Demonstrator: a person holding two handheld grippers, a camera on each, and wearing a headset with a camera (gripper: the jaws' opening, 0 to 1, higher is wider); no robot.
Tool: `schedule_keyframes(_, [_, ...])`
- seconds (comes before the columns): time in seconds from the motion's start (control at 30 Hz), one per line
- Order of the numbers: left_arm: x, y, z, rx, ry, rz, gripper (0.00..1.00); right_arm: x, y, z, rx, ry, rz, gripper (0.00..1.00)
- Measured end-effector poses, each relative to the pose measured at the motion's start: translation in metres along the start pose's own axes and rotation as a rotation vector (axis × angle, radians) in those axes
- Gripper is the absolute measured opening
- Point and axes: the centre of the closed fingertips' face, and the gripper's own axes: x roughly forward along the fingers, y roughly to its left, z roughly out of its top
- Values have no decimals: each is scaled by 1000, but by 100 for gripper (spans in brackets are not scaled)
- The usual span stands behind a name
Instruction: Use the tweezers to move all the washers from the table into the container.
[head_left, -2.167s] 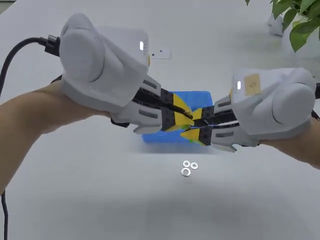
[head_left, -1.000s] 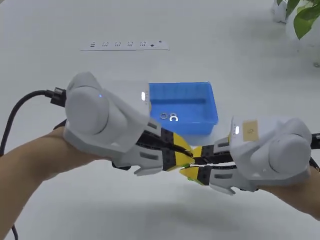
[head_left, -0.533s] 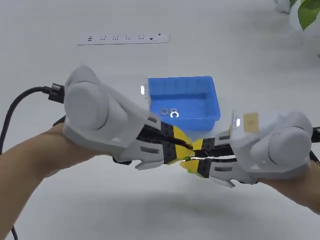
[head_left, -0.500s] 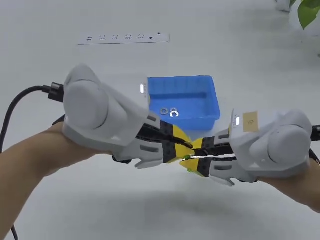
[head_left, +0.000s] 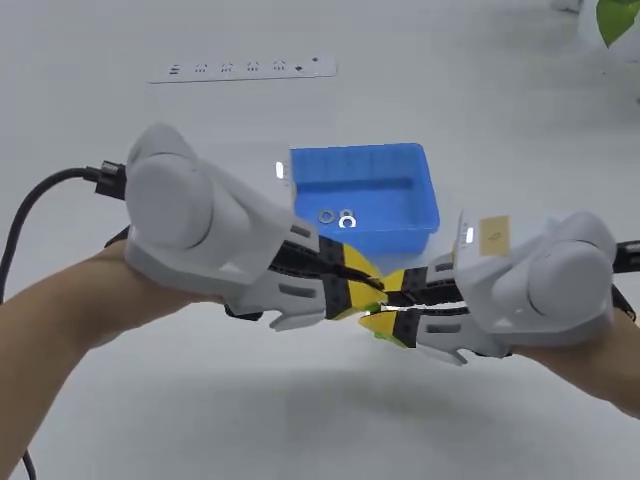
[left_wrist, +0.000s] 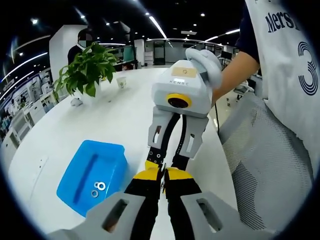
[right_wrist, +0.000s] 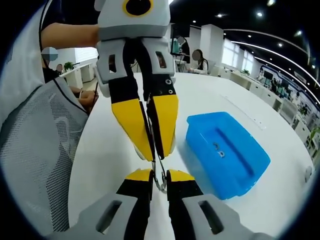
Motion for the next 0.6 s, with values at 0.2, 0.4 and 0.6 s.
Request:
schedule_keyframes(0.2, [1, -2, -1, -7, 3, -7, 7, 1, 1, -2, 12, 1, 7, 12])
schedule_keyframes(0.4, [2, -3, 0, -6, -3, -9, 7, 2, 1, -4, 19, 10, 10, 12])
schedule_keyframes(0.6, [3, -2, 0, 2, 1, -6, 7, 3, 1, -7, 0, 26, 10, 13])
